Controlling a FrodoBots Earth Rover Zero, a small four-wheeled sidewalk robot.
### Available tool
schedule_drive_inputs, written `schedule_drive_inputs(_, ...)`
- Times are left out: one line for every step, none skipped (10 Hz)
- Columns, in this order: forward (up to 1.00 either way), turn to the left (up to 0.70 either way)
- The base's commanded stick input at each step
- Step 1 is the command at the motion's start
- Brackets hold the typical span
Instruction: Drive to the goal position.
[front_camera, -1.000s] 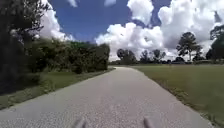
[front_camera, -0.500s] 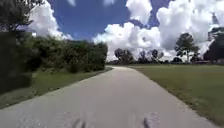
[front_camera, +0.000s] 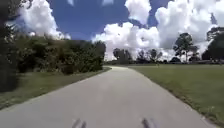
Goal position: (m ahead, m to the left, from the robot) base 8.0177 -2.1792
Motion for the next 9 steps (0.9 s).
schedule_drive_inputs(0.7,0.0)
schedule_drive_inputs(0.7,0.0)
schedule_drive_inputs(0.7,0.0)
schedule_drive_inputs(0.7,0.0)
schedule_drive_inputs(0.7,0.0)
schedule_drive_inputs(0.7,-0.03)
schedule_drive_inputs(0.7,-0.11)
schedule_drive_inputs(0.7,-0.27)
schedule_drive_inputs(0.7,-0.35)
